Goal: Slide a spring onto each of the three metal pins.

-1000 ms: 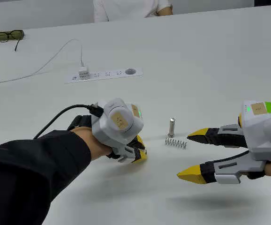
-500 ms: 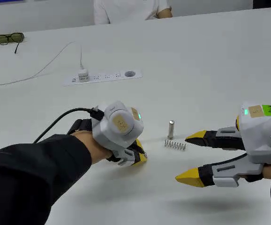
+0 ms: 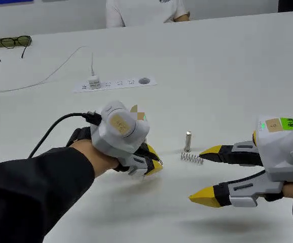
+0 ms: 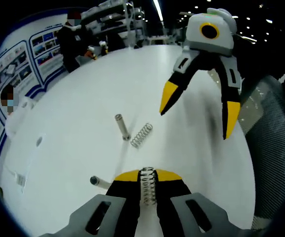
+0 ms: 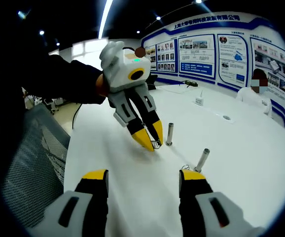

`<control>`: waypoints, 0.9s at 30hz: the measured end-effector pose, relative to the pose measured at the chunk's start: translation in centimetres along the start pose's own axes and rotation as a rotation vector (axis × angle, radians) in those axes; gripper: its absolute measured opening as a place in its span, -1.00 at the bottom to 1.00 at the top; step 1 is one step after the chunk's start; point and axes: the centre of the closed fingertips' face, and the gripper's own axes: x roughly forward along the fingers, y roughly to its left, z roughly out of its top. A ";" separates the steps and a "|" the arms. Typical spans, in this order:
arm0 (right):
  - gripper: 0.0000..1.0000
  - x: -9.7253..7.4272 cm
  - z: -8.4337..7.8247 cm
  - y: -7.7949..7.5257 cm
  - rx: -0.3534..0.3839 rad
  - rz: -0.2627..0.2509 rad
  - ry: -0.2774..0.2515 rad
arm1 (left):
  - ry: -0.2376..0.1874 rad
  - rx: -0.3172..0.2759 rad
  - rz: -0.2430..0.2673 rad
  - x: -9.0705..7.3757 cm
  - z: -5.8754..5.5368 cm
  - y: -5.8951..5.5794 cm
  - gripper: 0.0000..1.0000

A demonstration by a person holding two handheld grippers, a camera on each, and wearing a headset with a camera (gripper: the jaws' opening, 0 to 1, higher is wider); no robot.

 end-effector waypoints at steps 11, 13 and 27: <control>0.11 0.2 0.7 0.3 -0.018 -0.002 -0.006 | -0.181 -0.101 -0.022 -2.4 4.3 -1.2 -0.80; 0.09 0.2 0.8 0.3 -0.018 -0.004 -0.011 | -0.213 -0.111 -0.027 -2.9 5.1 -1.5 -0.80; -0.22 -0.4 4.5 0.8 0.019 0.010 -0.142 | -0.443 -0.210 -0.097 -5.7 9.7 -2.9 -0.80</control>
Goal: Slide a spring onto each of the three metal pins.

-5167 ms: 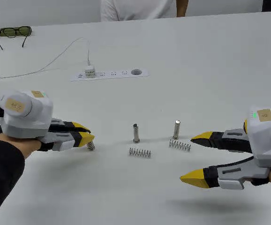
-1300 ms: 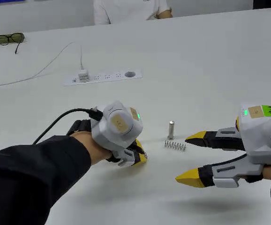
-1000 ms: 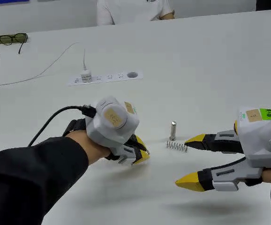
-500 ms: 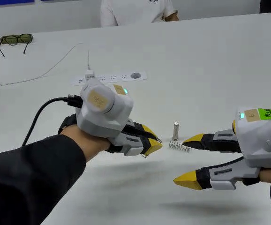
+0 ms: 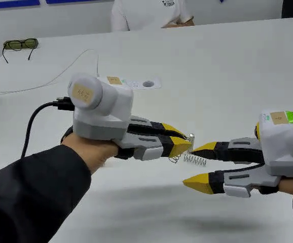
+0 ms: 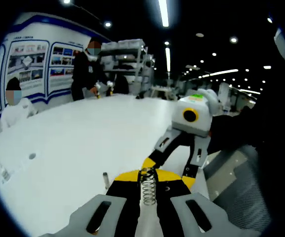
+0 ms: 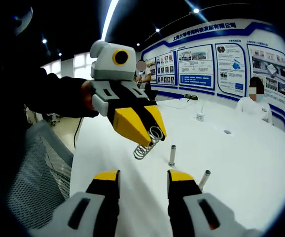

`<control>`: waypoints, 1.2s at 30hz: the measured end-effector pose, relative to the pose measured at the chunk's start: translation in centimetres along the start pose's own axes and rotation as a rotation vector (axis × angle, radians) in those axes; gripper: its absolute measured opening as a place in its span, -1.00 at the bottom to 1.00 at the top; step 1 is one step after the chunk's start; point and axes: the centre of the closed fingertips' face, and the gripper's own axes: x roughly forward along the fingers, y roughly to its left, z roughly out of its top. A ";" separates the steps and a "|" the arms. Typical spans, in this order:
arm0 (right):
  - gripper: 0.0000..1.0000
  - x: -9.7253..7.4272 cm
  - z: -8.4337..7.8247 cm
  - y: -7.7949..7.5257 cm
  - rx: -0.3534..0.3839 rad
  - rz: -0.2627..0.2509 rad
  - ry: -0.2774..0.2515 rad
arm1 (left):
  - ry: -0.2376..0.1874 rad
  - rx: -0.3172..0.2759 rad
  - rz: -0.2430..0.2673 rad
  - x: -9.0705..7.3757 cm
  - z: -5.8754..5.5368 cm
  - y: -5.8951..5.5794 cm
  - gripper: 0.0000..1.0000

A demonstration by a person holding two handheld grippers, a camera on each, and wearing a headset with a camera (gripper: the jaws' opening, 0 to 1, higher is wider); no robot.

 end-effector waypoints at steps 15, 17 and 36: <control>-0.43 -0.1 3.2 0.8 0.037 0.029 -0.139 | -0.115 -0.053 -0.051 -0.2 1.9 -1.4 -0.80; -0.45 -0.1 3.6 0.8 0.039 0.028 -0.151 | -0.134 -0.063 -0.063 -0.2 2.1 -1.6 -0.80; -0.75 -0.3 3.8 0.7 0.005 0.019 -0.154 | -0.142 -0.060 -0.063 -1.0 2.1 -1.8 -0.81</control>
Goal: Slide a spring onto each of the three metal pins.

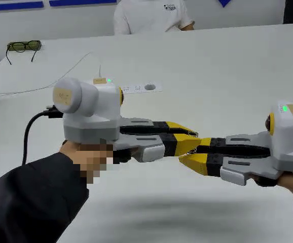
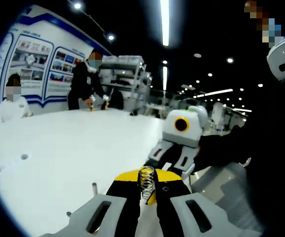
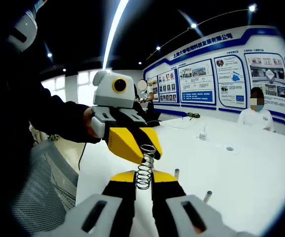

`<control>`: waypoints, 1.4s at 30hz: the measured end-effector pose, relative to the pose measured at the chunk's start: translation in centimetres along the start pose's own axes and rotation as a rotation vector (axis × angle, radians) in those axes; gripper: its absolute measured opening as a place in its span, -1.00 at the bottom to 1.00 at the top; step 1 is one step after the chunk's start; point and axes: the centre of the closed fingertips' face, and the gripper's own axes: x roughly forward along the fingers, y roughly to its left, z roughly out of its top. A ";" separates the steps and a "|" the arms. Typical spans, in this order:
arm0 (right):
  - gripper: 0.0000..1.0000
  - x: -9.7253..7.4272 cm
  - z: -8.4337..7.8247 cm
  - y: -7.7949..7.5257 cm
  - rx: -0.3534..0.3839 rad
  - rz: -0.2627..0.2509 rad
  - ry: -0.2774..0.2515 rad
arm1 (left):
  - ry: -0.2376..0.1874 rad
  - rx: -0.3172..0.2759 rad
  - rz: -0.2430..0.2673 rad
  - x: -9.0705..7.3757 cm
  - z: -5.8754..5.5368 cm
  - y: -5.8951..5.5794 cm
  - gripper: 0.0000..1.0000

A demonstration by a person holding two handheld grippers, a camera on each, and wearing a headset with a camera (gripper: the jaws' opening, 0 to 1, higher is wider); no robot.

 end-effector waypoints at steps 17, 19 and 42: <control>-0.59 -0.1 -0.7 -0.4 0.003 -0.014 0.030 | 0.053 0.039 0.034 -1.0 -0.9 0.6 -0.81; -0.58 -0.1 -0.8 -0.5 0.005 -0.015 0.032 | 0.059 0.042 0.044 -1.3 -1.0 0.9 -0.81; -0.31 -1.0 -1.2 -2.0 0.001 -0.079 0.048 | 0.208 0.104 0.262 -5.2 -2.7 8.5 -0.81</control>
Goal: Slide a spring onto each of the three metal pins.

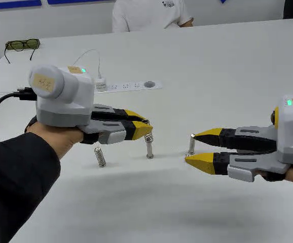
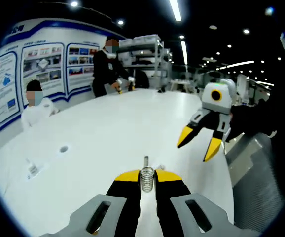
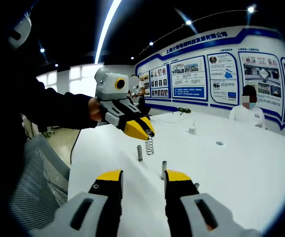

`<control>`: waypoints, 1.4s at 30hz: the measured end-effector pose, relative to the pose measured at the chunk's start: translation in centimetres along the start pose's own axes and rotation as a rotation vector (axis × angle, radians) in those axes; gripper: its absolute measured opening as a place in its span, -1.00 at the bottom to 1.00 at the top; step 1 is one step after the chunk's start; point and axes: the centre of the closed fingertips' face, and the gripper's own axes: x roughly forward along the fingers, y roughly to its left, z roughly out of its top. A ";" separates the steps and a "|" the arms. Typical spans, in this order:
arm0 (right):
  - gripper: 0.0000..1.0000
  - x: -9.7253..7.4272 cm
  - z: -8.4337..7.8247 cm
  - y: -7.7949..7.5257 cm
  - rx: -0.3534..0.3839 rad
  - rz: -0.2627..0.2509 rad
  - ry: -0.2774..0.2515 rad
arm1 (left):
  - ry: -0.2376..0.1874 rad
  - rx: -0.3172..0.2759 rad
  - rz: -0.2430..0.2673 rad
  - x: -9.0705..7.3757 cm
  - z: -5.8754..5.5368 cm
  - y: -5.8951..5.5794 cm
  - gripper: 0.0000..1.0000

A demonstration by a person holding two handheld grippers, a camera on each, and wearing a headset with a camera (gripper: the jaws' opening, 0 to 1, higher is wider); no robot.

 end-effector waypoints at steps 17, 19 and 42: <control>0.01 -0.9 -1.4 -1.7 -0.006 -0.064 0.046 | 0.054 0.000 0.029 1.7 -1.1 2.2 -0.81; 0.04 -1.0 -1.6 -1.8 -0.005 -0.070 0.053 | 0.060 -0.002 0.030 1.9 -1.3 2.3 -0.81; 0.48 -1.6 -3.4 -3.5 0.015 -0.120 0.103 | 0.097 -0.003 0.040 3.5 -2.5 3.1 -0.81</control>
